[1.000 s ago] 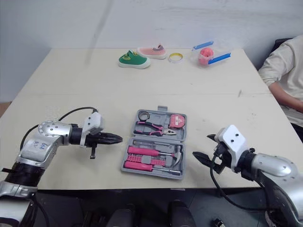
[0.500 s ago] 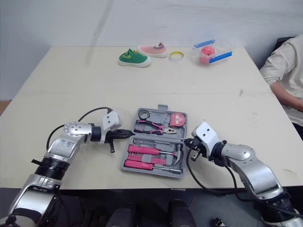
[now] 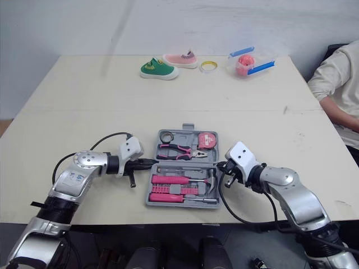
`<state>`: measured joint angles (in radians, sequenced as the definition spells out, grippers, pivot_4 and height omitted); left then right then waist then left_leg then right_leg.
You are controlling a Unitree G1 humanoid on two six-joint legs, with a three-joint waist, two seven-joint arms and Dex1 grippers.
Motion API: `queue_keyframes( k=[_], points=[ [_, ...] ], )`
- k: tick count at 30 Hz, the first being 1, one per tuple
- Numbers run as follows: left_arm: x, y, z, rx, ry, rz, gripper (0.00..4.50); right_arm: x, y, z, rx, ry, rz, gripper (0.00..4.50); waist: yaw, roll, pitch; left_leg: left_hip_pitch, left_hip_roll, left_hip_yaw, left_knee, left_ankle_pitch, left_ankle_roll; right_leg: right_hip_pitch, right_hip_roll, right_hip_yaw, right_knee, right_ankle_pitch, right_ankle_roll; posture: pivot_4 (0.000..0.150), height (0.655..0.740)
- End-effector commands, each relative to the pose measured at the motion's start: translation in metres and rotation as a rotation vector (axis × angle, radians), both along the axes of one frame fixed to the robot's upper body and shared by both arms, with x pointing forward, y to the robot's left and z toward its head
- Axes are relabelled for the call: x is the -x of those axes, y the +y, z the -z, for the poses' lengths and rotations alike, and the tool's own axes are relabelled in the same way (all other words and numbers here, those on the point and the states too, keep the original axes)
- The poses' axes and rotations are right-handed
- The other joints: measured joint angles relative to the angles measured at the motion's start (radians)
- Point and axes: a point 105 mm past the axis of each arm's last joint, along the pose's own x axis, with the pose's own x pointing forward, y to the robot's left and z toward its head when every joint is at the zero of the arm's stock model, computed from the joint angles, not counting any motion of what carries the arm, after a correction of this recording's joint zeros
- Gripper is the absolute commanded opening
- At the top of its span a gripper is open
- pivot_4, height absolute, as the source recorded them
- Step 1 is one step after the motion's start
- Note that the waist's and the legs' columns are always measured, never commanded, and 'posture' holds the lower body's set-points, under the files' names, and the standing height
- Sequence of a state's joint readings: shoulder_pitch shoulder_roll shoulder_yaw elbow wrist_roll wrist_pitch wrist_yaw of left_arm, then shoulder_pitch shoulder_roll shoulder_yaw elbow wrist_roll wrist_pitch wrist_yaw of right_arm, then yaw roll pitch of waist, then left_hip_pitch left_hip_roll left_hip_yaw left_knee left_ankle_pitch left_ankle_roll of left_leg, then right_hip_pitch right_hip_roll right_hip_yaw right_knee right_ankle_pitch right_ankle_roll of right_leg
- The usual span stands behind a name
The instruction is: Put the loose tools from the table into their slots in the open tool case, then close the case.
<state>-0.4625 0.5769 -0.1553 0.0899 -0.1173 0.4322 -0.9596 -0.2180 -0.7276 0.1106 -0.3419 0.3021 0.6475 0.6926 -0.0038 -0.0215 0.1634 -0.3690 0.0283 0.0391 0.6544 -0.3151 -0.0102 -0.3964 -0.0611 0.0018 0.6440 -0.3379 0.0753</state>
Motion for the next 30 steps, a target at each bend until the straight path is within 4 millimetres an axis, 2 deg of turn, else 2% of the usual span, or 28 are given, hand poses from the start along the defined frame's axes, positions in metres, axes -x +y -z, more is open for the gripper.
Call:
queue_keyframes(
  k=[1,2,3,5,8,10,11,15,18,22,28,29,30],
  points=[
    [0.003,0.044,-0.006,-0.009,0.050,-0.120,0.50,0.009,-0.017,-0.025,0.124,-0.106,-0.020,0.00,-0.004,0.000,0.000,0.000,0.000,0.000,0.000,0.000,0.000,0.000,0.000,0.000,0.000,0.000,0.000,0.150,0.7400],
    [0.009,0.049,-0.013,0.005,0.069,-0.116,0.62,0.014,-0.018,-0.032,0.116,-0.100,-0.023,0.00,-0.012,0.001,0.001,0.000,0.000,0.000,-0.001,0.000,0.000,-0.001,0.000,0.000,0.000,0.000,0.000,0.150,0.7400],
    [0.013,0.050,-0.017,0.013,0.081,-0.110,1.18,0.017,-0.017,-0.036,0.104,-0.091,-0.027,0.68,-0.020,0.001,0.001,0.000,0.001,0.000,-0.002,0.000,0.000,-0.001,0.000,0.000,0.000,0.000,0.000,0.150,0.7400],
    [0.015,0.050,-0.032,0.064,0.100,-0.142,1.99,0.022,-0.015,-0.047,0.027,-0.070,-0.011,1.40,-0.026,0.001,0.001,0.000,0.001,0.000,-0.003,0.000,-0.001,-0.001,0.000,0.000,0.000,0.000,-0.001,0.150,0.7400],
    [0.005,0.048,-0.053,0.129,0.122,-0.267,3.38,0.015,-0.016,-0.060,-0.110,-0.032,0.096,2.93,-0.023,0.000,0.002,0.000,0.001,-0.002,-0.002,0.001,-0.001,0.000,0.000,-0.001,0.001,0.000,-0.001,0.150,0.7400],
    [-0.004,0.042,-0.058,0.158,0.147,-0.322,4.29,0.007,-0.017,-0.059,-0.180,0.022,0.171,3.95,-0.019,-0.001,0.002,0.000,0.001,-0.003,-0.002,0.001,-0.001,0.000,0.000,-0.002,0.002,0.000,-0.001,0.150,0.7400],
    [-0.012,0.037,-0.058,0.174,0.172,-0.358,4.50,0.000,-0.017,-0.056,-0.208,0.055,0.232,4.35,-0.018,-0.001,0.002,0.000,0.000,-0.003,-0.001,0.001,-0.001,0.000,-0.001,-0.002,0.002,0.000,0.000,0.150,0.7400],
    [-0.028,0.024,-0.053,0.202,0.257,-0.443,4.50,-0.015,-0.007,-0.050,-0.282,0.154,0.337,4.35,-0.019,-0.001,0.002,-0.002,-0.001,-0.003,-0.001,0.001,-0.001,-0.001,-0.001,-0.001,0.003,0.000,0.000,0.150,0.7400],
    [-0.037,0.017,-0.044,0.159,0.249,-0.460,4.50,-0.023,0.000,-0.049,-0.297,0.186,0.377,4.35,-0.026,-0.001,0.002,-0.003,-0.001,-0.001,-0.002,0.003,-0.005,-0.003,0.000,0.000,0.004,0.000,0.000,0.150,0.7400],
    [-0.038,0.013,-0.039,0.139,0.241,-0.445,4.50,-0.028,0.005,-0.045,-0.285,0.217,0.404,4.35,-0.022,-0.001,0.002,-0.008,-0.001,0.001,-0.002,0.005,-0.008,-0.012,0.000,0.002,0.008,0.000,0.000,0.150,0.7400],
    [-0.039,0.012,-0.038,0.141,0.233,-0.441,4.50,-0.037,0.005,-0.040,-0.300,0.239,0.443,4.35,-0.023,-0.001,0.002,-0.009,-0.002,0.002,-0.001,0.005,-0.005,-0.013,-0.001,0.003,0.010,0.000,0.000,0.150,0.7400],
    [-0.039,0.011,-0.038,0.141,0.232,-0.440,4.50,-0.037,0.006,-0.040,-0.307,0.242,0.441,4.13,-0.024,-0.001,0.002,-0.009,-0.002,0.002,-0.001,0.005,-0.005,-0.014,0.000,0.003,0.010,0.000,0.000,0.150,0.7400],
    [-0.038,0.011,-0.037,0.142,0.232,-0.439,4.24,-0.037,0.007,-0.040,-0.312,0.246,0.440,3.81,-0.024,-0.001,0.002,-0.009,-0.002,0.002,-0.002,0.005,-0.005,-0.014,0.000,0.003,0.011,0.000,0.000,0.150,0.7400]
  ],
)
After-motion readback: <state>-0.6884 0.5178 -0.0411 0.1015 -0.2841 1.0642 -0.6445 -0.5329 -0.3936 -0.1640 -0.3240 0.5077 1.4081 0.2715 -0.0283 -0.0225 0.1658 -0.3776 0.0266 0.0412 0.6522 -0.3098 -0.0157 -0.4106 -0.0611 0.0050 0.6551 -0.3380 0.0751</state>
